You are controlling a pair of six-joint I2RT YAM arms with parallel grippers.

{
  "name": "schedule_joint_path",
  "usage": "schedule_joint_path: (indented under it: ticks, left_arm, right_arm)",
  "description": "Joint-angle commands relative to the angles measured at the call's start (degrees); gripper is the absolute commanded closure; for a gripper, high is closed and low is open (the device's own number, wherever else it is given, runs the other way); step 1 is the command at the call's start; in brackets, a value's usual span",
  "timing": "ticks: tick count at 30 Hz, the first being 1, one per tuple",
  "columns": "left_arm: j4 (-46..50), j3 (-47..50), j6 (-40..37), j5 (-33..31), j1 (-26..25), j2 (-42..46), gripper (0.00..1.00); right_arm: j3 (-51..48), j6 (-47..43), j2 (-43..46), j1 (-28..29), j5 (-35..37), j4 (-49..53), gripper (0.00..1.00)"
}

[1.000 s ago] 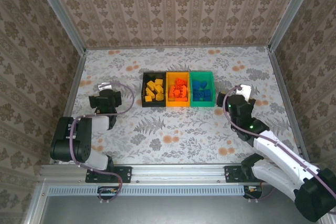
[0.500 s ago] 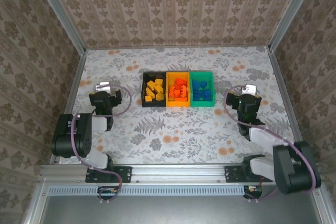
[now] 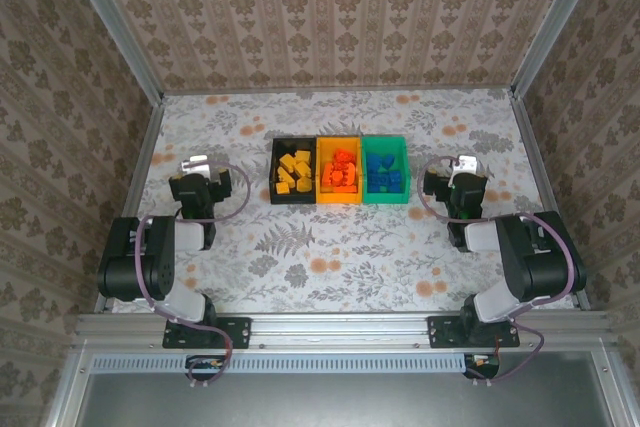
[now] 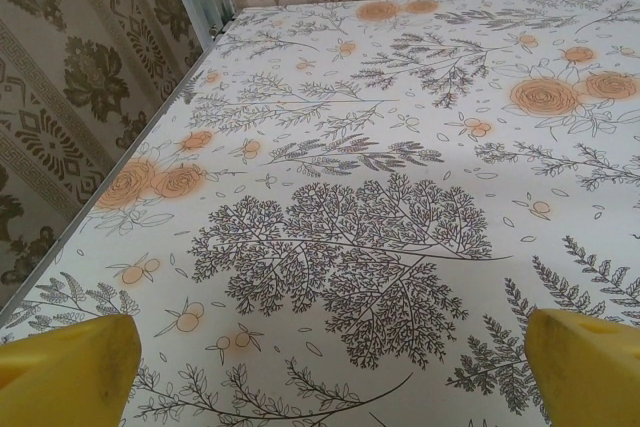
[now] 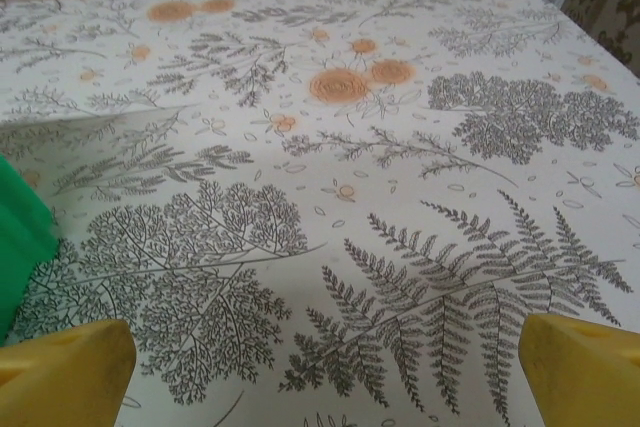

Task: Sort the legos into containers by color

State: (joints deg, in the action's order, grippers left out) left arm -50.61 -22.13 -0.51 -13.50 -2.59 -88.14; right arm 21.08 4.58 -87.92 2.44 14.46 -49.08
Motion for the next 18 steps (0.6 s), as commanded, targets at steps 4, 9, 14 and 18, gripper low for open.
schedule_joint_path:
  ticks: [4,9,14,18]
  left_arm:
    - [-1.64,0.42,-0.20,-0.39,-0.37,0.00,0.00]
    - [-1.33,0.06,-0.91,0.57,-0.59,-0.28,0.00]
    - [-1.41,0.07,-0.89,0.58,-0.63,-0.25,0.00]
    - [-1.50,0.12,-0.90,0.64,-0.64,-0.23,0.00]
  right_arm:
    - [0.91,-0.62,0.30,-0.24,-1.19,-2.49,0.00]
    - [0.95,-0.62,0.29,-0.24,-1.23,-2.38,0.00]
    - [0.98,-0.60,0.29,-0.24,-1.19,-2.40,0.00]
    - [0.98,-0.67,0.29,-0.24,-1.19,-2.42,0.00]
